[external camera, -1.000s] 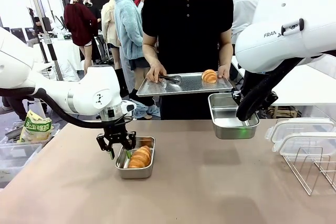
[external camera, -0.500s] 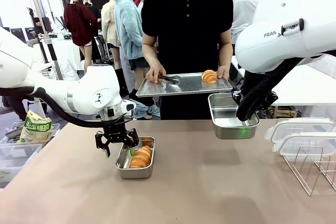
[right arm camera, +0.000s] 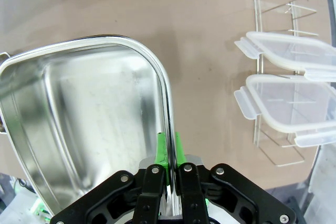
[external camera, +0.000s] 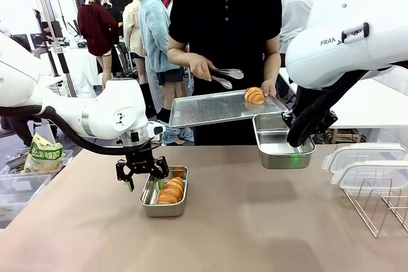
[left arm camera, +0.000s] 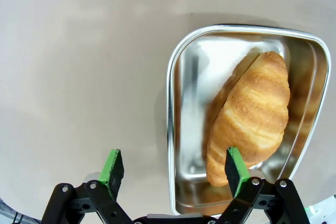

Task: Place the bread in airtight containers.
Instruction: Once an object is inside an Airtight Container , place the container in the center of the table.

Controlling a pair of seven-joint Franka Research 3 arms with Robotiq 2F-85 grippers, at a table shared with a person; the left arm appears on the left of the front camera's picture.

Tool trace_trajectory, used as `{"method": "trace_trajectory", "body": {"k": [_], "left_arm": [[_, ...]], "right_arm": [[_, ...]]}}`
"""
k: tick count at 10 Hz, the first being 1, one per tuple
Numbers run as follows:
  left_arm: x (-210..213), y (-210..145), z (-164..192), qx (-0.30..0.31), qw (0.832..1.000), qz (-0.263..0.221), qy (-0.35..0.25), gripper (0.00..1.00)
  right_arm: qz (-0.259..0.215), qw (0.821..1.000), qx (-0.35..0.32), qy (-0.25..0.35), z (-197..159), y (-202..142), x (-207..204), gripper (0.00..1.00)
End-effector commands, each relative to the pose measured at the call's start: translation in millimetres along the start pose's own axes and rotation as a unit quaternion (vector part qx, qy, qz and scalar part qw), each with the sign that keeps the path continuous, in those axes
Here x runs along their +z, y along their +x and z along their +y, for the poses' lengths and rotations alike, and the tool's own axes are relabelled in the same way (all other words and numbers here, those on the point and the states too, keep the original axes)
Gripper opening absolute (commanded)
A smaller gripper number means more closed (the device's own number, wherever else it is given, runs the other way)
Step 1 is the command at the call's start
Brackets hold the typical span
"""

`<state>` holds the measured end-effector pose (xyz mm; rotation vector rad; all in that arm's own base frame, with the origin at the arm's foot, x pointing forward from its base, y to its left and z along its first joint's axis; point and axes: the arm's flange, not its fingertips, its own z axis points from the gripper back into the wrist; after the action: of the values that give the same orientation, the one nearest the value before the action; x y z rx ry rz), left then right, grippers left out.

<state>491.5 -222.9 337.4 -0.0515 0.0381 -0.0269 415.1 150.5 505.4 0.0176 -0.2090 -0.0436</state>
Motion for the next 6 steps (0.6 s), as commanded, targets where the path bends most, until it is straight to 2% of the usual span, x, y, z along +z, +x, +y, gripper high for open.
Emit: {"method": "trace_trajectory", "body": {"k": [1, 4, 6], "left_arm": [[0.3, 0.9, 1.2, 0.0, 1.0, -0.002, 0.001, 1.0], [0.0, 0.0, 0.0, 0.0, 1.0, 0.0, 0.0, 1.0], [37.4, -5.0, -10.3, -0.005, 1.0, -0.001, 0.022, 1.0]], "right_arm": [[0.0, 1.0, -0.006, 0.004, -1.1, -3.0, 0.9, 0.0], [0.0, 1.0, -0.006, 0.004, -1.1, -3.0, 0.9, 0.0], [0.0, 1.0, -0.006, 0.004, -1.1, -3.0, 0.9, 0.0]]}}
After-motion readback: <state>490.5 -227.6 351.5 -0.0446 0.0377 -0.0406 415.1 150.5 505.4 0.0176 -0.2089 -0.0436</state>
